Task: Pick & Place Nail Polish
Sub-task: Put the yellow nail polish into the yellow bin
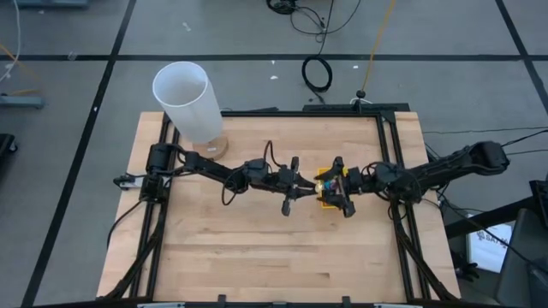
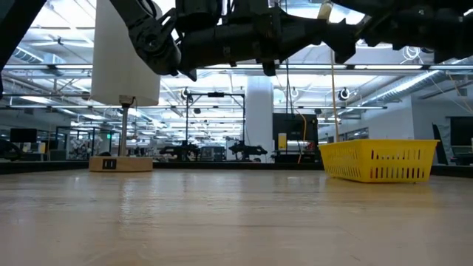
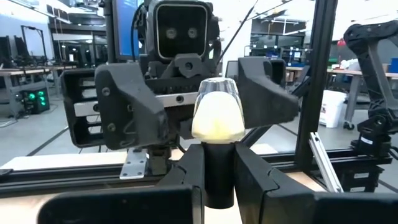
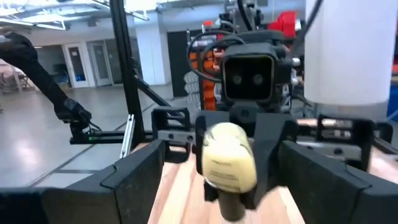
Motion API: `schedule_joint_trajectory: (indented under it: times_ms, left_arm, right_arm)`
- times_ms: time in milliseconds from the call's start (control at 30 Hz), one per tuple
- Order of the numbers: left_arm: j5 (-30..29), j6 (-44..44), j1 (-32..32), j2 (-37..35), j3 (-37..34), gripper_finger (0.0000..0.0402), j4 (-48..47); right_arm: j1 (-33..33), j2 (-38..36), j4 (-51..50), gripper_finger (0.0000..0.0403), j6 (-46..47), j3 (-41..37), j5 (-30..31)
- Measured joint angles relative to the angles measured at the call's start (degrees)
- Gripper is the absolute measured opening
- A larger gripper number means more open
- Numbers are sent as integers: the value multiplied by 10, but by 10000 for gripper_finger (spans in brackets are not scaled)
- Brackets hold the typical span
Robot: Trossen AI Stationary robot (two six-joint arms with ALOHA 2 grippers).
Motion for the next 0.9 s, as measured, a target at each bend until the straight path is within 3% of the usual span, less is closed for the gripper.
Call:
schedule_joint_trajectory:
  times_ms: [200, 467, 567, 700, 900]
  left_arm:
    - [0, 0, 0, 0, 0, 38, -6]
    - [0, -3, 0, 0, 0, 38, -6]
    - [-1, -6, 0, 0, 0, 43, -7]
    - [-42, -13, -5, -2, 3, 98, -40]
    - [-66, -8, -28, -1, 43, 230, -182]
  right_arm:
    - [0, 38, 39, 262, -16, 0, 2]
    - [0, 38, 39, 102, -26, 0, 0]
    - [0, 38, 39, 102, -34, 0, -1]
    - [-1, 29, 33, 102, -32, 0, 3]
    - [0, -23, -21, 102, -31, 0, 18]
